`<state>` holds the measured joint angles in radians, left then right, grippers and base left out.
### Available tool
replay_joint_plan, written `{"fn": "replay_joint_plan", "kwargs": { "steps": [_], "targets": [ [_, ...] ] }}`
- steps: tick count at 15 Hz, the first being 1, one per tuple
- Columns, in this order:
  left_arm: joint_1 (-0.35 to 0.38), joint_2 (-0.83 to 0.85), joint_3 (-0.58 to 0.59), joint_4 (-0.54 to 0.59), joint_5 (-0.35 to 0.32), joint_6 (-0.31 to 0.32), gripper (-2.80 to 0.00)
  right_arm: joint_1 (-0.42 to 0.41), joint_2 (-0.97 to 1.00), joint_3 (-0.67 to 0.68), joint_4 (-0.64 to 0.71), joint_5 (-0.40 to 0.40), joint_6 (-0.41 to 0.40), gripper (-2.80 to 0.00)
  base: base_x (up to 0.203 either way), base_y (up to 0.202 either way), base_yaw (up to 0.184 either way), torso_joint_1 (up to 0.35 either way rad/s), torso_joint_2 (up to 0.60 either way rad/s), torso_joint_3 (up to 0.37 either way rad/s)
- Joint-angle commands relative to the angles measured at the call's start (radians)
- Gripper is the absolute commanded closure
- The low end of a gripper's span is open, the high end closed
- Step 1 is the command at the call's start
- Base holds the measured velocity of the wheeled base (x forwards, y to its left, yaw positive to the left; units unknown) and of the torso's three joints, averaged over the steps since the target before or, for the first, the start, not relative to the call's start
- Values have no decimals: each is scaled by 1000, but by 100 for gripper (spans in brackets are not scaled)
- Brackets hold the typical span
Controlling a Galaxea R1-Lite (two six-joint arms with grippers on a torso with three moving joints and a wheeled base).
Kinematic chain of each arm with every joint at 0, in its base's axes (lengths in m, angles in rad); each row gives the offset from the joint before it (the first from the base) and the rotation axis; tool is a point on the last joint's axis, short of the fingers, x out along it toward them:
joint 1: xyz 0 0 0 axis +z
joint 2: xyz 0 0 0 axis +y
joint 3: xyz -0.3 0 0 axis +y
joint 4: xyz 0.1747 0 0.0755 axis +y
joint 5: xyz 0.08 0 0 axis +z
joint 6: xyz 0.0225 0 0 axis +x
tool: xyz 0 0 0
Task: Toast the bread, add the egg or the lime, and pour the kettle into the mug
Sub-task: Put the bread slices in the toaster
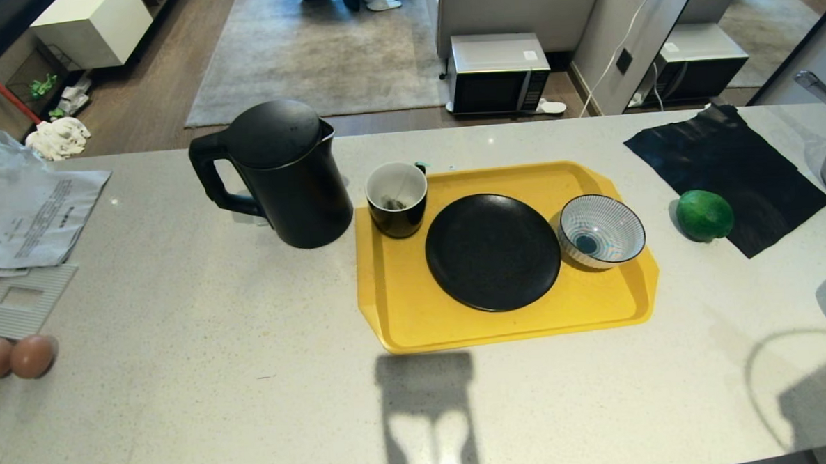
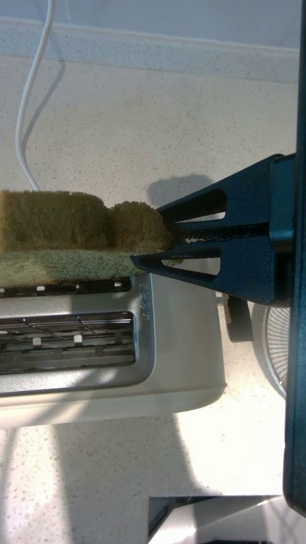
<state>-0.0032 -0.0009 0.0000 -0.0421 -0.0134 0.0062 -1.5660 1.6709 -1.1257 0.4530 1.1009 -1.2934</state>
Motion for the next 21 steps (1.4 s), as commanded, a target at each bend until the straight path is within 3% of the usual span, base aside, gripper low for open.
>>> {"fn": "replay_joint_plan", "kwargs": {
  "steps": [1,21],
  "targets": [
    [0,-2,17,-1,0,0,0,0,3,1,4,-1,-29,0,0,0,0,0,0,0],
    [0,-2,17,-1,0,0,0,72,30,-6,6,-18,-24,0,0,0,0,0,0,0]
  ]
}}
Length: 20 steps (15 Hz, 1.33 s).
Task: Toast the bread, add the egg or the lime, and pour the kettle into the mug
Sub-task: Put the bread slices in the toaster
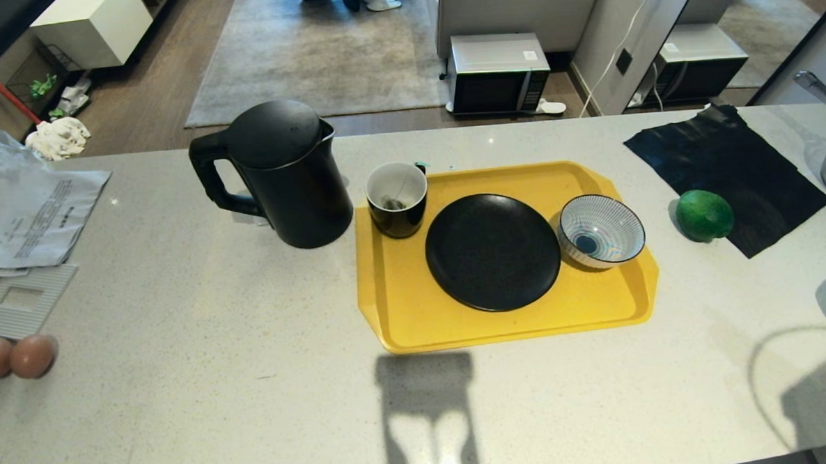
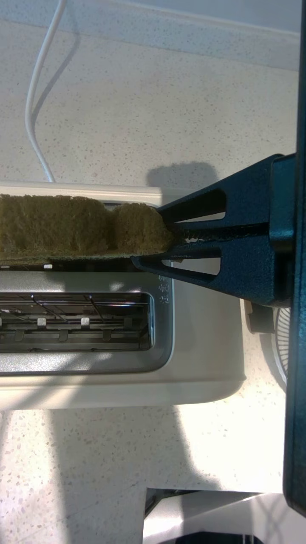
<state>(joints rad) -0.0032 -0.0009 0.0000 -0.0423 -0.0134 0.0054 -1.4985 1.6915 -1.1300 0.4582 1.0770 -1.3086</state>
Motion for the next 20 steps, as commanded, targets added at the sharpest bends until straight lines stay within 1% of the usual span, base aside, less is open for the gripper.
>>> {"fn": "replay_joint_plan", "kwargs": {
  "steps": [1,7,8,20],
  "targets": [
    [0,-2,17,-1,0,1,0,4,15,-2,0,5,-9,0,0,0,0,0,0,0],
    [0,-2,17,-1,0,1,0,20,20,-4,5,-16,2,0,0,0,0,0,0,0],
    [0,-2,17,-1,0,1,0,20,21,-4,5,-16,2,-280,0,0,0,0,0,0],
    [0,-2,17,-1,0,1,0,14,51,-29,4,-19,5,-280,0,0,0,0,0,0]
  ]
}}
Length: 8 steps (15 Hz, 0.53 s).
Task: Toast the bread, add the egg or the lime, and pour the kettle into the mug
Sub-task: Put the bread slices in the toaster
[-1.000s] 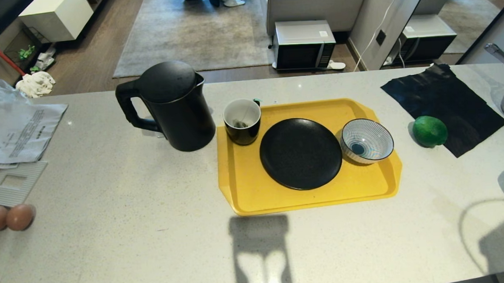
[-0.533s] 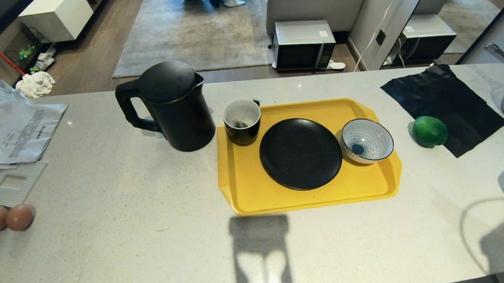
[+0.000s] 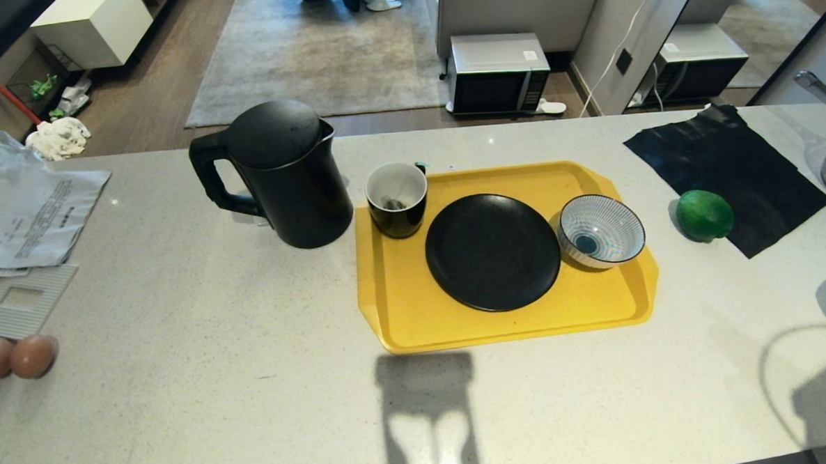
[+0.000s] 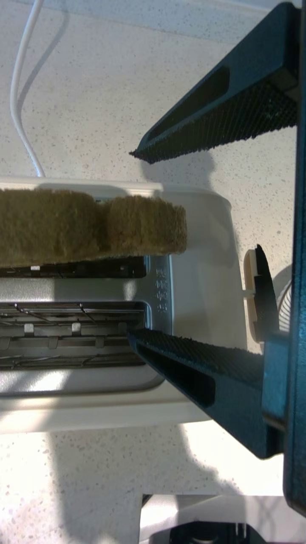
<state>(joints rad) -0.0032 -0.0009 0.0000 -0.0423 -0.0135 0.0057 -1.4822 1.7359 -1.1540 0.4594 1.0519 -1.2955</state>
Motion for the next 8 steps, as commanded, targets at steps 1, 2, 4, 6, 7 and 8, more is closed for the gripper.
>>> {"fn": "replay_joint_plan", "kwargs": {
  "steps": [1,2,4,6,7,8],
  "targets": [
    [0,-2,17,-1,0,0,0,-7,8,-7,2,7,-8,-280,0,0,0,0,0,0],
    [0,-2,17,-1,0,0,0,-9,11,-9,2,7,-5,-280,0,0,0,0,0,0],
    [0,-2,17,-1,0,0,0,-16,14,-13,3,7,7,-280,0,0,0,0,0,0],
    [0,-2,17,-1,0,0,0,-26,11,-19,4,8,42,-280,0,0,0,0,0,0],
    [0,-2,17,-1,0,0,0,-29,5,-20,4,8,56,-280,0,0,0,0,0,0],
    [0,-2,17,-1,0,0,0,-30,-1,-19,4,10,63,-280,0,0,0,0,0,0]
  ]
}}
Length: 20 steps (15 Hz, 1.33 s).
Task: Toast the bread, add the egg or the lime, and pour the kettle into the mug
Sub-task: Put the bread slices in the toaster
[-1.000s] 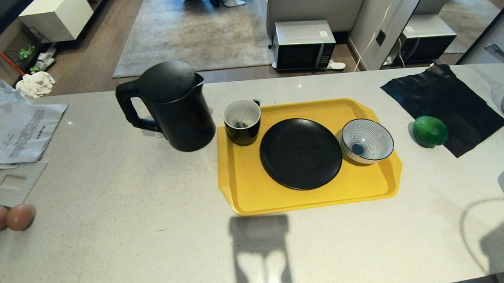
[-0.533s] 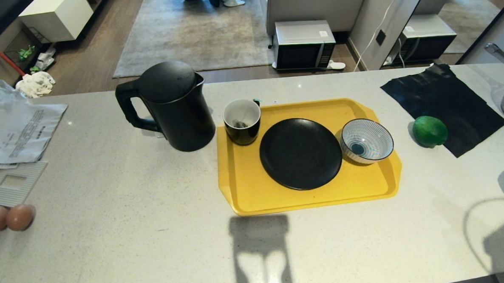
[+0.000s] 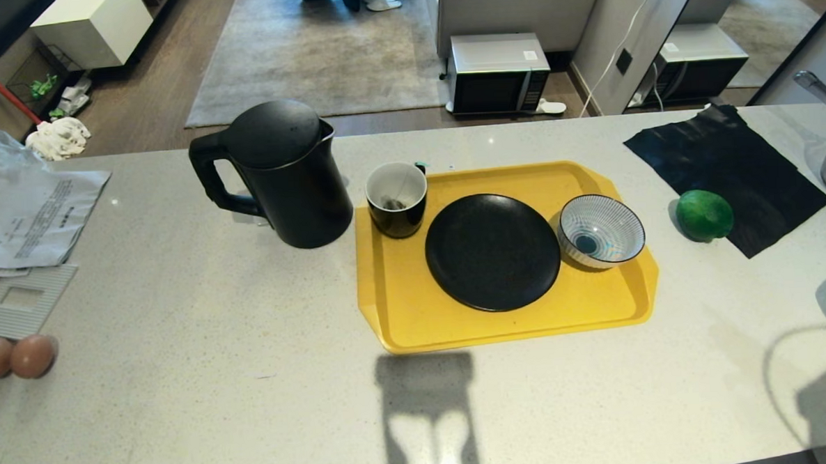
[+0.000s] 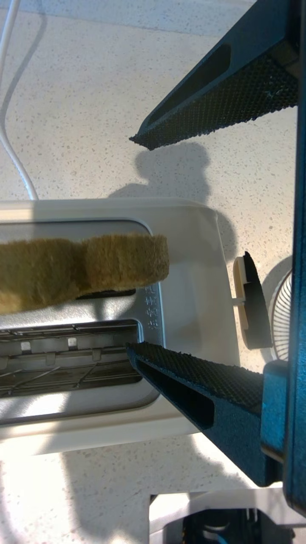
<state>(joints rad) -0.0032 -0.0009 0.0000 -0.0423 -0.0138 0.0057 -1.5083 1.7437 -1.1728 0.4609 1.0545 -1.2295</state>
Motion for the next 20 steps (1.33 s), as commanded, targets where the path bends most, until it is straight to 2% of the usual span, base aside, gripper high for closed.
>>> {"fn": "replay_joint_plan", "kwargs": {
  "steps": [1,14,20],
  "targets": [
    [0,-2,17,-1,0,0,0,-7,-14,4,4,7,-2,-280,0,0,0,0,0,0],
    [0,-2,17,-1,0,0,0,-7,-157,7,136,32,-2,-280,0,0,0,0,0,0],
    [0,-2,17,-1,0,0,0,-12,-181,-8,142,38,5,-280,0,0,0,0,0,0]
  ]
}}
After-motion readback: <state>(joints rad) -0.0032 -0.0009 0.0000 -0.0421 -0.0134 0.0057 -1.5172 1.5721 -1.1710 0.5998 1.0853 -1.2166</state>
